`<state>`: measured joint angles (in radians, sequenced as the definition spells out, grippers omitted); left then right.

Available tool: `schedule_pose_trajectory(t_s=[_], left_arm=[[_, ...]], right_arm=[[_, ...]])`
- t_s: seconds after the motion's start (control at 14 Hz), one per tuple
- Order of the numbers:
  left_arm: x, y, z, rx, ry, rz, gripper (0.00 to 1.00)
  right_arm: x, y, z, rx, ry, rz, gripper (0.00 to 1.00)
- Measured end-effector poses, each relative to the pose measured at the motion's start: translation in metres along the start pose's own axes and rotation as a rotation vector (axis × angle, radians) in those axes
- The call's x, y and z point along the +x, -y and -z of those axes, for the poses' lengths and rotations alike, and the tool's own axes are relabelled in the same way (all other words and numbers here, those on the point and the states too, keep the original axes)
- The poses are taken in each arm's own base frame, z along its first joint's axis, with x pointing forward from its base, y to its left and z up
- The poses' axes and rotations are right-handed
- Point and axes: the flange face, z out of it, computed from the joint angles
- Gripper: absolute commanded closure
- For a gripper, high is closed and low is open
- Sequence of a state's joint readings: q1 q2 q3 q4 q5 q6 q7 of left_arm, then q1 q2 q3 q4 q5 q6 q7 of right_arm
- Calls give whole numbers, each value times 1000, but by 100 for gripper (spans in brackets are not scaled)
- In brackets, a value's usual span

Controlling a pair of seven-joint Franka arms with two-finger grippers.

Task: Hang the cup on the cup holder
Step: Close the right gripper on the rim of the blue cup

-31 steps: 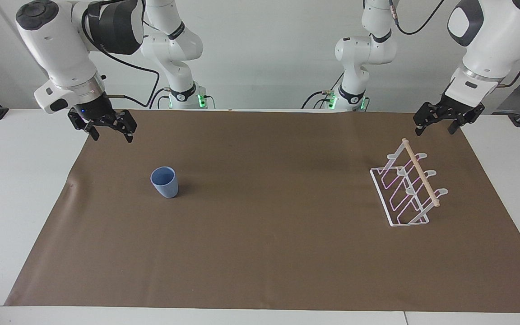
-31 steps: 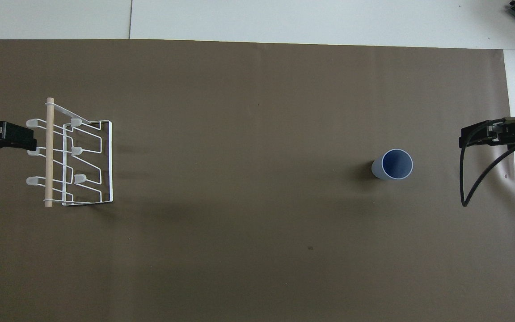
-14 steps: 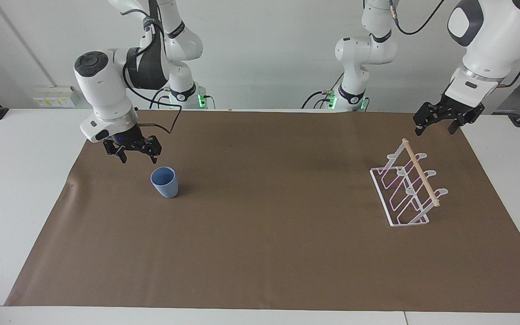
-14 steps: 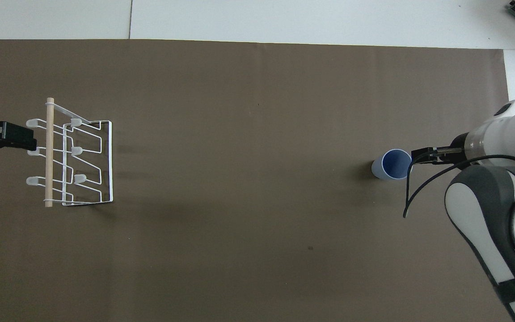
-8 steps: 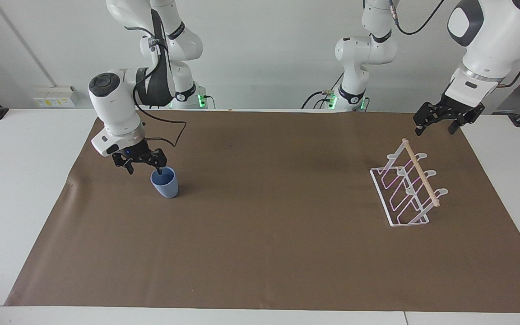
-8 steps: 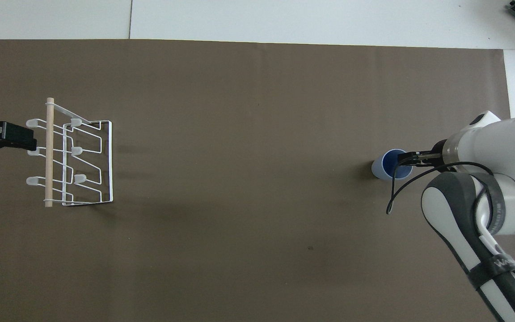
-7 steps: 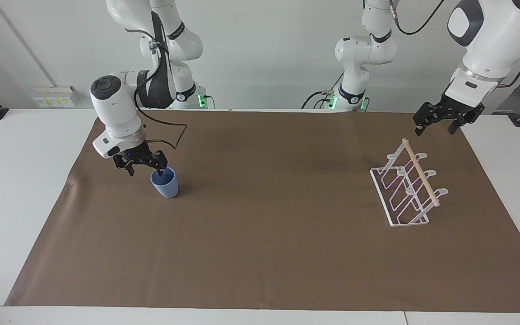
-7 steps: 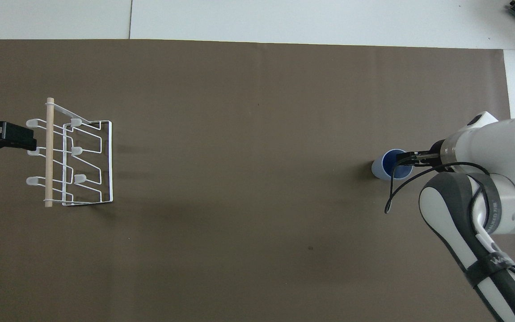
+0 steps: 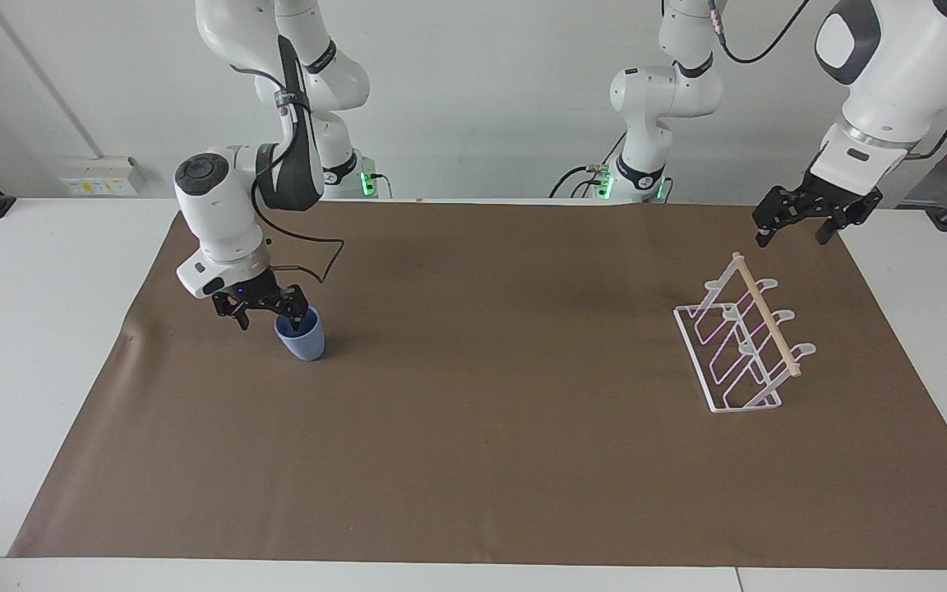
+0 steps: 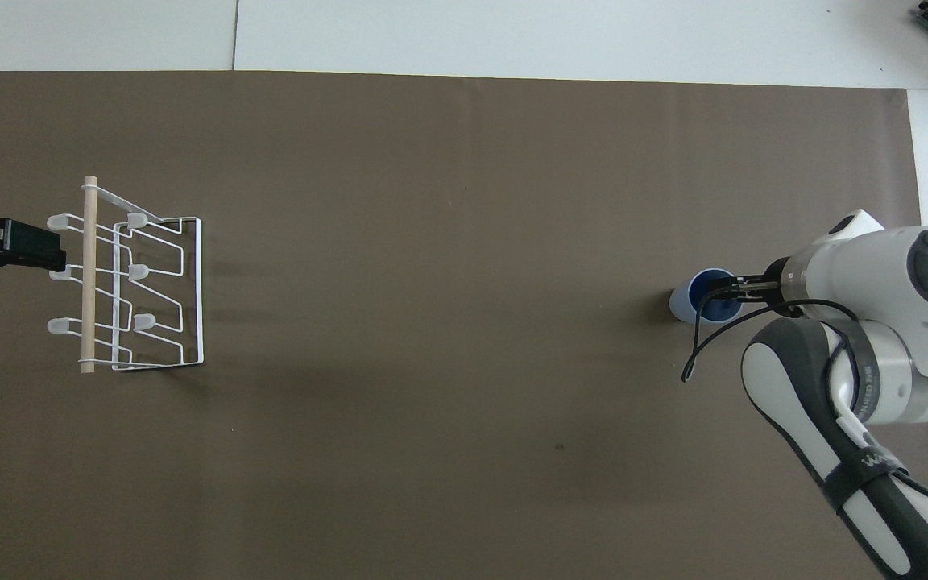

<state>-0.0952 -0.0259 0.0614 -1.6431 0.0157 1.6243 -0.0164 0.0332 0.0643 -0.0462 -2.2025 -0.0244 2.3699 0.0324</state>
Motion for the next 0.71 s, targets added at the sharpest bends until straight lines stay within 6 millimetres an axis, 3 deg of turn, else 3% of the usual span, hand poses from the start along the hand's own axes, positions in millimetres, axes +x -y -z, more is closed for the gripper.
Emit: schedule_pose_trajectory(t_s=[0.5,0.71], left_arm=[[0,0,0,0,0,0,0],[0,0,0,0,0,0,0]], right_arm=[[-6,0,-8,-1,14,-70,3],[-6,1,-8,0,14,-124,32]])
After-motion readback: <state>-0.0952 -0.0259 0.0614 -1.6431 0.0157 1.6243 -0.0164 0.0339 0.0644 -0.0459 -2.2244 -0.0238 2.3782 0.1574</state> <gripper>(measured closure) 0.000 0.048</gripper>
